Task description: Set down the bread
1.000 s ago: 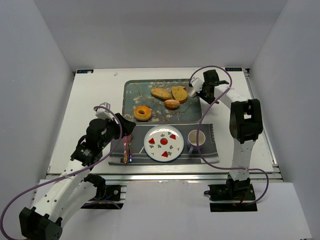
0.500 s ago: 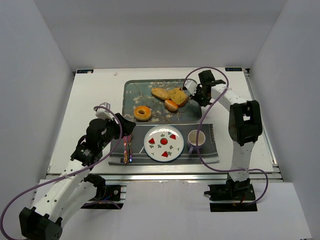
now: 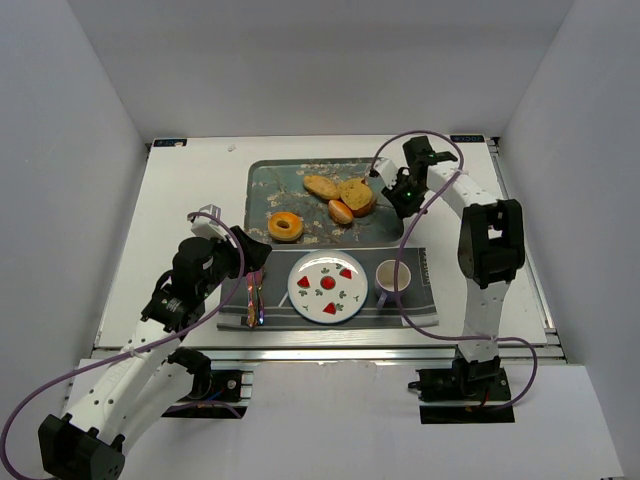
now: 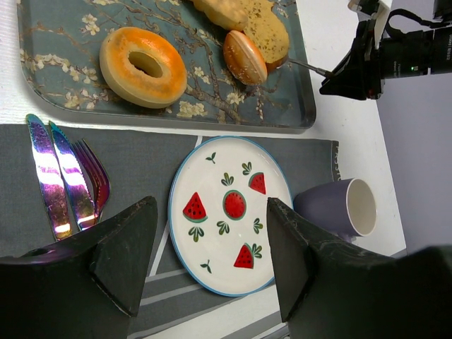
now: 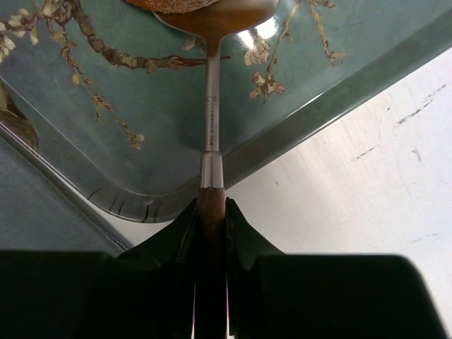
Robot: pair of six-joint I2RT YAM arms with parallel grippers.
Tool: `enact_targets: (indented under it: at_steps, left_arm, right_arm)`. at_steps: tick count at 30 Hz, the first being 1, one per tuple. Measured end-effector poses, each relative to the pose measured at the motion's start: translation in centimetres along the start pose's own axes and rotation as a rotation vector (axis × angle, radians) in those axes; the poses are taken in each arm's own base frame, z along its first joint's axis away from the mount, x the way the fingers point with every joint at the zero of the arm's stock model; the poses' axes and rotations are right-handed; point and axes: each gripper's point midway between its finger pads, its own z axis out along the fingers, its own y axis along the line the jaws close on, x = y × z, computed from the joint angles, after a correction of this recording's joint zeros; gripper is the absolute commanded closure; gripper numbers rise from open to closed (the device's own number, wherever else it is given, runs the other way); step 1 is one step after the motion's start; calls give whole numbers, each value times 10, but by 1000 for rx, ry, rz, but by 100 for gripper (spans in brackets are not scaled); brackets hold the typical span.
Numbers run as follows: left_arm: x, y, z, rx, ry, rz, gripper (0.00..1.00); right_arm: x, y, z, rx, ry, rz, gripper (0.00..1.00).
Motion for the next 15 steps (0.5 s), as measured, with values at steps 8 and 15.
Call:
enact_targets:
  at_steps: [8, 15]
  left_arm:
    - [-1, -1, -1, 3, -4, 0, 27]
    - [-3, -2, -3, 8, -12, 0, 26]
  right_arm:
    - [15, -13, -5, -50, -40, 164, 100]
    - [26, -27, -14, -56, -79, 240, 100]
